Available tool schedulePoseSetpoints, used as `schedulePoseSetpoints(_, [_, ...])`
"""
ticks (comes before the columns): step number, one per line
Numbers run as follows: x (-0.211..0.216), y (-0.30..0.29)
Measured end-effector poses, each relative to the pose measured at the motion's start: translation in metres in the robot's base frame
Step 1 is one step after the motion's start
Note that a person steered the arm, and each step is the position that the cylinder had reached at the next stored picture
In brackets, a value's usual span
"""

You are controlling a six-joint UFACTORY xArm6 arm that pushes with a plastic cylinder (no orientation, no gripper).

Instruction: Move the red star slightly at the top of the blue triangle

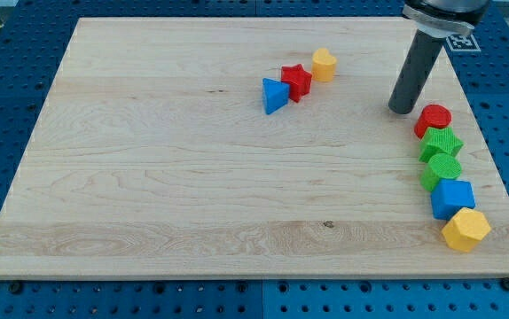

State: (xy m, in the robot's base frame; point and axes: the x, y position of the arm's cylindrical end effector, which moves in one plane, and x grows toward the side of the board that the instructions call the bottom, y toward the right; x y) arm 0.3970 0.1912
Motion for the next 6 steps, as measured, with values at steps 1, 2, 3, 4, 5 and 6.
schedulePoseSetpoints(1, [-0.001, -0.021])
schedulePoseSetpoints(2, [-0.003, -0.022])
schedulePoseSetpoints(3, [-0.003, -0.032])
schedulePoseSetpoints(4, [-0.013, -0.057])
schedulePoseSetpoints(5, [-0.025, -0.062])
schedulePoseSetpoints(6, [-0.026, -0.079])
